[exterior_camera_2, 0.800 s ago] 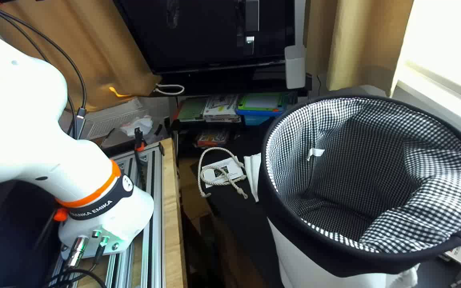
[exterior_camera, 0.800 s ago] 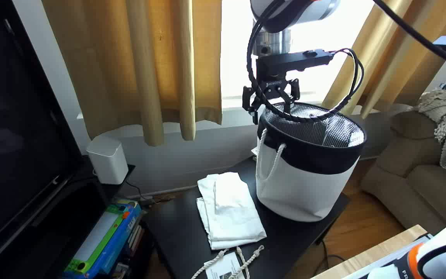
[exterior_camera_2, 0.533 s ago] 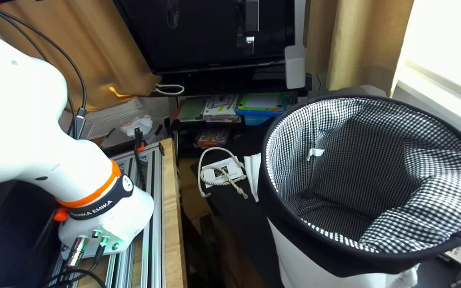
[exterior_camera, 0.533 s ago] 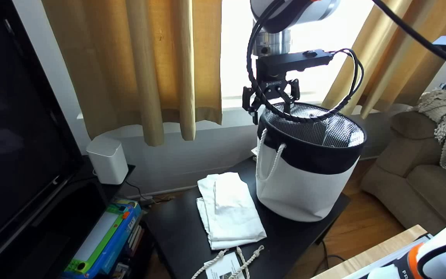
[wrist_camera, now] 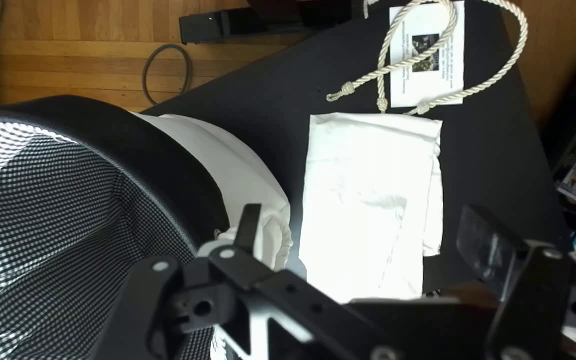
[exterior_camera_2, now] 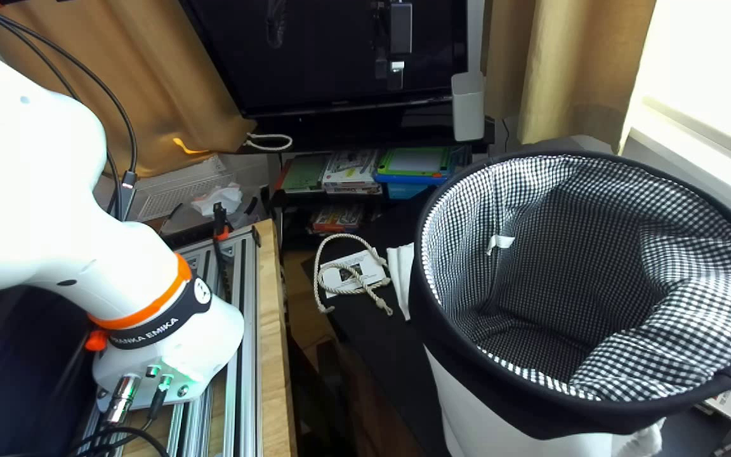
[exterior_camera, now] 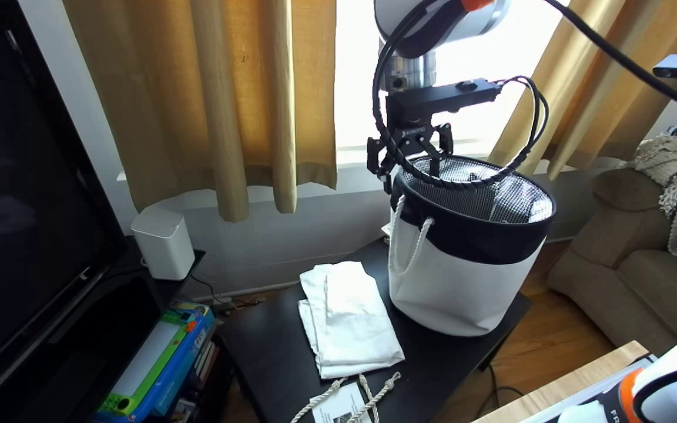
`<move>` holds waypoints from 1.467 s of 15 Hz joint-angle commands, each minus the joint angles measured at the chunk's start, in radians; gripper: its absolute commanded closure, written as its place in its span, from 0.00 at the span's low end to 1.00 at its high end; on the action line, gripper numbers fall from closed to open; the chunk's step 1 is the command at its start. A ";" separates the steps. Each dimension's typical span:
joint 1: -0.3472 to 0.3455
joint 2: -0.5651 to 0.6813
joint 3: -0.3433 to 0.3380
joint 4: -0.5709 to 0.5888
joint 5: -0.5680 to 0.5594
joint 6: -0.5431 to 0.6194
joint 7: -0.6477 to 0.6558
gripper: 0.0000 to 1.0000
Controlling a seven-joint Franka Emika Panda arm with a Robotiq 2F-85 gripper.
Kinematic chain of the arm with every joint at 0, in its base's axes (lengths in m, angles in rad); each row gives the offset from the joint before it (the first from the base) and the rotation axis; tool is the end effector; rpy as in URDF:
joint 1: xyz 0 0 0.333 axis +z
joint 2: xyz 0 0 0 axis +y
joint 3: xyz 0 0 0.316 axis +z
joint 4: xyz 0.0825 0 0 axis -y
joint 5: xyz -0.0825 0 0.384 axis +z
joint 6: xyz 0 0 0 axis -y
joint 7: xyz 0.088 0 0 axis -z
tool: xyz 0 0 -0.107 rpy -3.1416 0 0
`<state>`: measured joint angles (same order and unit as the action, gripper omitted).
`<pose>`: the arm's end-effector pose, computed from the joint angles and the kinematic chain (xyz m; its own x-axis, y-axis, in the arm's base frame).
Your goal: Put the cloth on the edge of the laundry basket
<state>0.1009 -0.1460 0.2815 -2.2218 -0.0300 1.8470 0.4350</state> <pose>0.4395 0.1764 0.4173 0.9812 -0.0625 -0.1829 -0.0333 -0.9868 0.1584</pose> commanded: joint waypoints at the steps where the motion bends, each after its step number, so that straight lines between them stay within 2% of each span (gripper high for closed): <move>1: 0.076 0.170 0.043 0.044 -0.099 -0.018 0.055 0.00; 4: 0.170 0.300 0.074 0.058 -0.221 0.020 0.109 0.00; 6: 0.239 0.386 0.072 0.064 -0.311 0.078 0.152 0.00; 8: 0.291 0.466 0.052 0.055 -0.363 0.211 0.187 0.00; 10: 0.312 0.541 0.031 0.045 -0.342 0.388 0.197 0.00; 12: 0.322 0.619 0.006 0.058 -0.288 0.495 0.183 0.00; 13: 0.346 0.546 -0.003 0.037 -0.298 0.434 0.175 0.00; 15: 0.351 0.604 -0.025 0.045 -0.285 0.492 0.170 0.00; 20: 0.352 0.619 -0.031 0.064 -0.281 0.495 0.169 0.00; 22: 0.373 0.683 -0.053 0.096 -0.303 0.507 0.168 0.00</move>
<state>0.4233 0.4827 0.2765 -2.1527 -0.3399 2.3376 0.6217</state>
